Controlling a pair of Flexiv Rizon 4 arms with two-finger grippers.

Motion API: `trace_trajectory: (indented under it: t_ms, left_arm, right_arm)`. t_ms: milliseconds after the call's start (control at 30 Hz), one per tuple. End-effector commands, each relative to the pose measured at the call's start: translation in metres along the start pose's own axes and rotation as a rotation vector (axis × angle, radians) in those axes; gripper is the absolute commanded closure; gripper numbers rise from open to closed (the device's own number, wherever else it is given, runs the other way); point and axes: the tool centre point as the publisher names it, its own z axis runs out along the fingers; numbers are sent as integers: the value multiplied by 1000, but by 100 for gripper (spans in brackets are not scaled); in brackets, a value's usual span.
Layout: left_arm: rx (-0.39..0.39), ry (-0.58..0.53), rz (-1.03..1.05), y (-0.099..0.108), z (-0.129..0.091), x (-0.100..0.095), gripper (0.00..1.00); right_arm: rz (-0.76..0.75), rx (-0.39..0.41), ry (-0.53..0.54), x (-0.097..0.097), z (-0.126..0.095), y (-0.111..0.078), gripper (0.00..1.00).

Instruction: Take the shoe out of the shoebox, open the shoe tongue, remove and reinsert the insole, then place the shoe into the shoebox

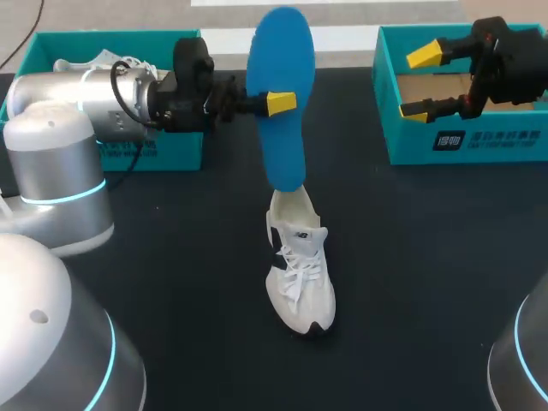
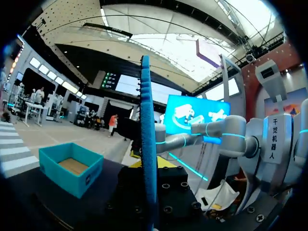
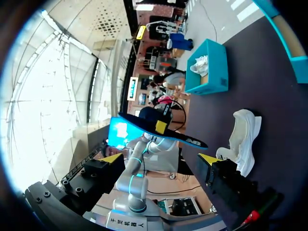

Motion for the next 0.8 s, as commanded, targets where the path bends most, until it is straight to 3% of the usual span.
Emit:
trace_trajectory:
  t_ms: [33,233,800]
  left_arm:
    - [54,-367,-904,1,-1,9,100]
    - [-25,-396,-962,0,-3,7,100]
    - [-20,-334,-1180,4,-1,1,100]
  right_arm:
    - [2,1,-3,0,0,0,0]
    - [2,1,-3,0,0,0,0]
    - [2,1,-3,0,0,0,0]
